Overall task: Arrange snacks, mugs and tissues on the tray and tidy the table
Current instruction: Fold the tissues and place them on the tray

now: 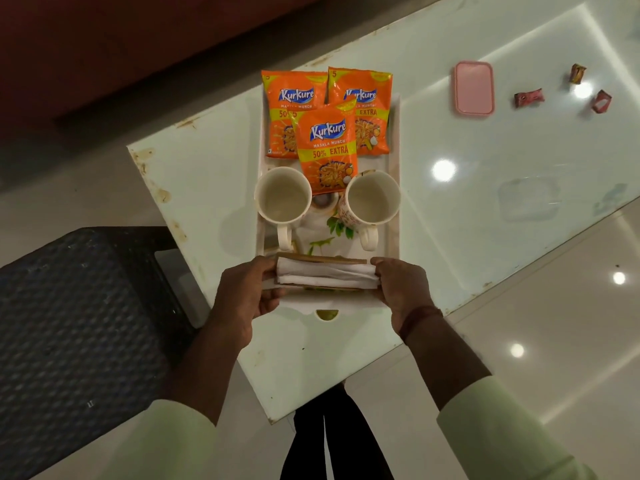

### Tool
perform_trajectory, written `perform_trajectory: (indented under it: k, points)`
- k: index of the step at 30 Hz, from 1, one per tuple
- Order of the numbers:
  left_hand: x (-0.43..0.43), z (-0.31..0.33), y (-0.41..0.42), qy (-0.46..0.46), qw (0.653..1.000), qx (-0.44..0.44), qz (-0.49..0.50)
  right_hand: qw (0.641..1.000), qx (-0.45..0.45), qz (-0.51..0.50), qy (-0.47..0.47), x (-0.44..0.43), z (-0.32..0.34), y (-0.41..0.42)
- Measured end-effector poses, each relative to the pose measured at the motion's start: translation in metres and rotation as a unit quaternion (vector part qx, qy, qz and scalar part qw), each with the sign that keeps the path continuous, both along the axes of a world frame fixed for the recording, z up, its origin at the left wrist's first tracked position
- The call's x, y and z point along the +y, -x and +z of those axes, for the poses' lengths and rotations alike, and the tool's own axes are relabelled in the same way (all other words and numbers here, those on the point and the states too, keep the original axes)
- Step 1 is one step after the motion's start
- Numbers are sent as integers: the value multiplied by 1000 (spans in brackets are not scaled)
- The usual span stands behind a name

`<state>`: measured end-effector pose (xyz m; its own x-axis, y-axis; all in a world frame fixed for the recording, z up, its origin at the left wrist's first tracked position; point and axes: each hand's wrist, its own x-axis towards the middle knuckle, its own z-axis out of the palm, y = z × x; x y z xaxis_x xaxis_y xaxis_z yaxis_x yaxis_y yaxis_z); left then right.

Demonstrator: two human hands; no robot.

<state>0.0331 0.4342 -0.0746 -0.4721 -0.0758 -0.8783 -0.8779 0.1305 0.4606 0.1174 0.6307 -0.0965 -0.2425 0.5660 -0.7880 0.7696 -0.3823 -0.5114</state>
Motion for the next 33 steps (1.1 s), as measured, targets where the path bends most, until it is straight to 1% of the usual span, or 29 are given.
perform_trajectory:
  k: [2,5,9,11,14,17,19,21,24,26,30,33]
  points:
    - [-8,7,-3,41,998,45,-13,999,15,-34,-3,5,11,-3]
    - [-18,21,-15,71,993,91,-34,999,21,-39,11,16,35,-11]
    - [-18,41,-46,83,989,121,4,998,18,-34,57,34,74,-23]
    - [-10,51,-62,75,990,113,46,998,41,-34,45,44,91,-28]
    - [8,57,-83,36,983,57,171,998,59,-2,-5,55,102,-33]
    - [32,54,-105,32,963,13,266,990,56,100,-81,77,104,-32]
    - [50,49,-116,41,951,11,305,974,71,175,-128,93,104,-25]
    - [72,42,-125,58,935,15,351,953,87,249,-152,112,100,-10]
    - [103,31,-134,86,905,37,415,925,109,334,-141,144,95,23]
    - [121,21,-137,90,885,44,455,893,123,409,-141,164,95,53]
    - [145,-1,-139,80,845,64,526,822,165,514,-180,192,91,127]
    - [154,-15,-140,34,815,69,574,794,181,553,-174,201,80,189]
